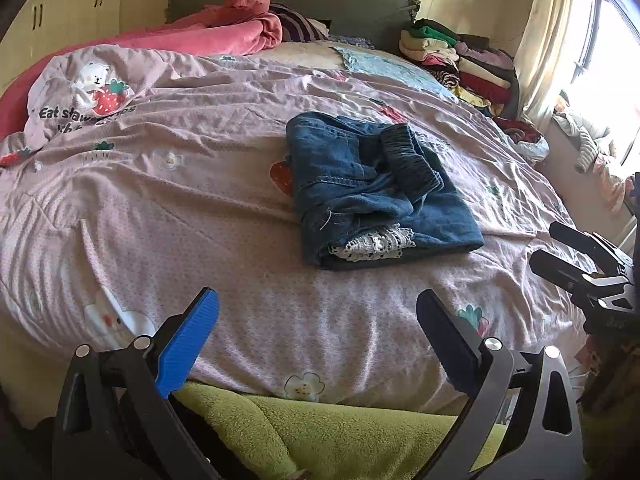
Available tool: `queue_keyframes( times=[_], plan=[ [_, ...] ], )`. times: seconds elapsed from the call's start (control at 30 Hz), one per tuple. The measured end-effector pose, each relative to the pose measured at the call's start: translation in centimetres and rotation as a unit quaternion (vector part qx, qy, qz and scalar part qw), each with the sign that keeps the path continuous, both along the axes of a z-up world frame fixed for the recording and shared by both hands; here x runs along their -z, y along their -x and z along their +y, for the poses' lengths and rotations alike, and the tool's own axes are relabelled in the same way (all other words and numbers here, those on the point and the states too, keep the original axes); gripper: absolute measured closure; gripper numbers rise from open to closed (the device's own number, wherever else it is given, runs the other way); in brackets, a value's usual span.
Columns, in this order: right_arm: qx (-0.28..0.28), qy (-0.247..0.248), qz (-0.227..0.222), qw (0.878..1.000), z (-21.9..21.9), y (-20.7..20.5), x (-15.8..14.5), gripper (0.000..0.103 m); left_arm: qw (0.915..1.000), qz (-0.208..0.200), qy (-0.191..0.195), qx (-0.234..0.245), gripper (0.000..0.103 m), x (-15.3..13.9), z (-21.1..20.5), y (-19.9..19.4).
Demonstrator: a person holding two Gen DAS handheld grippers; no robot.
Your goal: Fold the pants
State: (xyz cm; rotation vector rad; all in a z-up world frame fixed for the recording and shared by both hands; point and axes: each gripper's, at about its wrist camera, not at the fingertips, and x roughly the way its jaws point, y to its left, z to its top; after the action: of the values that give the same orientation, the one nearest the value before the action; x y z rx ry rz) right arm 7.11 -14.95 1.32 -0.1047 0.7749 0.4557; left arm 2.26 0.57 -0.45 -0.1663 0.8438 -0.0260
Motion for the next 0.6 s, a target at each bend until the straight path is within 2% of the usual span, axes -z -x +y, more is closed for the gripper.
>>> queue_keyframes(
  times=[0.6],
  plan=[
    [0.001,0.001,-0.001,1.000,-0.07,0.07,-0.04,0.009,1.0000,0.003,-0.007,-0.006,0.004,-0.47,0.08,0.22]
  ],
)
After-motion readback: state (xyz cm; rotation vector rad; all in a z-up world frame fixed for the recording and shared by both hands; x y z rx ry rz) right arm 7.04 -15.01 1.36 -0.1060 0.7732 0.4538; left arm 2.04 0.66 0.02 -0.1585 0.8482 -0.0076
